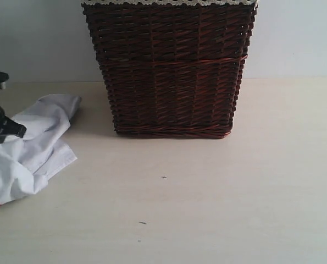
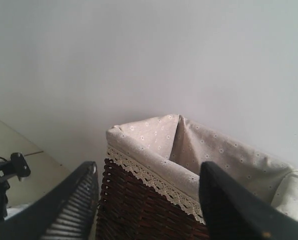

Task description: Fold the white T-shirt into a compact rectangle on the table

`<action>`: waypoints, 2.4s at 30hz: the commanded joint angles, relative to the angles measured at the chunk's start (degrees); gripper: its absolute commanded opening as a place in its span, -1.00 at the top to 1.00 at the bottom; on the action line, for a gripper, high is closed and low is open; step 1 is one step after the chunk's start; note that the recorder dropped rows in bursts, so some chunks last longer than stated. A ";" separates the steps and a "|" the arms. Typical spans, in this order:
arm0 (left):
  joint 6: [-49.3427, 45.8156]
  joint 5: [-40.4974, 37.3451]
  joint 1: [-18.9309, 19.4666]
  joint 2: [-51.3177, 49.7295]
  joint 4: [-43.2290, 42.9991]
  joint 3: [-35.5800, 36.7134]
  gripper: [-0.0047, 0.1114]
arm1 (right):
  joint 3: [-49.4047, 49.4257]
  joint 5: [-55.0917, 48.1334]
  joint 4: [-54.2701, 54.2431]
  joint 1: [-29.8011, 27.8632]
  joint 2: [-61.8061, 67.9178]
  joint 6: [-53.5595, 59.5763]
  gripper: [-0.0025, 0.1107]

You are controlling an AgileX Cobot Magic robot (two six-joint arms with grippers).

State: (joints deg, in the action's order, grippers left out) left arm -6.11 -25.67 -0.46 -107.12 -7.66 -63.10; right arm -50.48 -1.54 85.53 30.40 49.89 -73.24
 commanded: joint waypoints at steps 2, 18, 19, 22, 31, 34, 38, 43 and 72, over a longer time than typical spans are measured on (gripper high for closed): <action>8.09 -3.85 8.50 1.01 -9.81 -2.81 0.92 | 0.43 -0.03 -0.08 0.21 0.16 -0.30 -0.07; 7.64 9.92 9.68 12.95 0.85 -3.03 -0.16 | 0.43 -0.03 -0.08 0.21 0.16 -0.30 -0.07; 6.60 9.70 8.65 14.37 0.85 -3.06 -0.17 | 0.43 -0.03 -0.08 0.21 0.16 -0.30 -0.07; 4.65 4.27 5.47 17.36 3.56 -3.55 0.02 | 0.43 -0.03 -0.08 0.21 0.16 -0.30 -0.07; 17.80 -27.73 5.50 19.39 -5.66 -3.44 -0.04 | 1.51 -0.26 -0.07 0.21 0.16 -0.30 -0.07; 27.18 -34.72 11.69 21.76 -9.54 -1.03 -0.03 | 1.54 -0.26 -2.02 0.21 0.16 -0.30 -0.07; 26.69 -29.94 24.24 27.20 -1.79 6.99 -0.03 | 1.54 -0.07 -3.86 0.21 0.16 -0.30 -0.07; 25.41 -21.40 38.94 29.08 3.72 16.94 -0.03 | 1.54 0.27 -4.42 0.21 0.16 -0.30 -0.07; -39.81 2.18 48.36 4.91 71.77 16.05 0.73 | 1.54 6.41 -4.55 0.21 0.16 -1.82 -0.07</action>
State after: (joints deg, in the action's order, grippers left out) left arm -39.27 -22.40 48.29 -102.72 59.13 -45.93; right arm -49.25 4.53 80.92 30.40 49.98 -74.69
